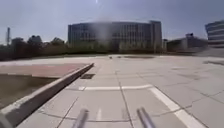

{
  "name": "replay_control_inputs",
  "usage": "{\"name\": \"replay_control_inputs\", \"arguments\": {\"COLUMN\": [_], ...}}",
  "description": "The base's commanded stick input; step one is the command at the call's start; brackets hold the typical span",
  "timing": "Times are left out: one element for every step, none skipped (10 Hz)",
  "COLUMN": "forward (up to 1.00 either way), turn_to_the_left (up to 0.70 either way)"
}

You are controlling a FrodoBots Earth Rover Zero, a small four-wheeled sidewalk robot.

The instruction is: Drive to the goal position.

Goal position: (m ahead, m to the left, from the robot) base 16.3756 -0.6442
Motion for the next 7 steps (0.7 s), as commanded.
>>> {"name": "replay_control_inputs", "arguments": {"forward": [0.7,0.7,0.7,0.7,0.7,0.7,0.7], "turn_to_the_left": [0.03,0.03,0.03,0.02,0.02,0.02,0.02]}}
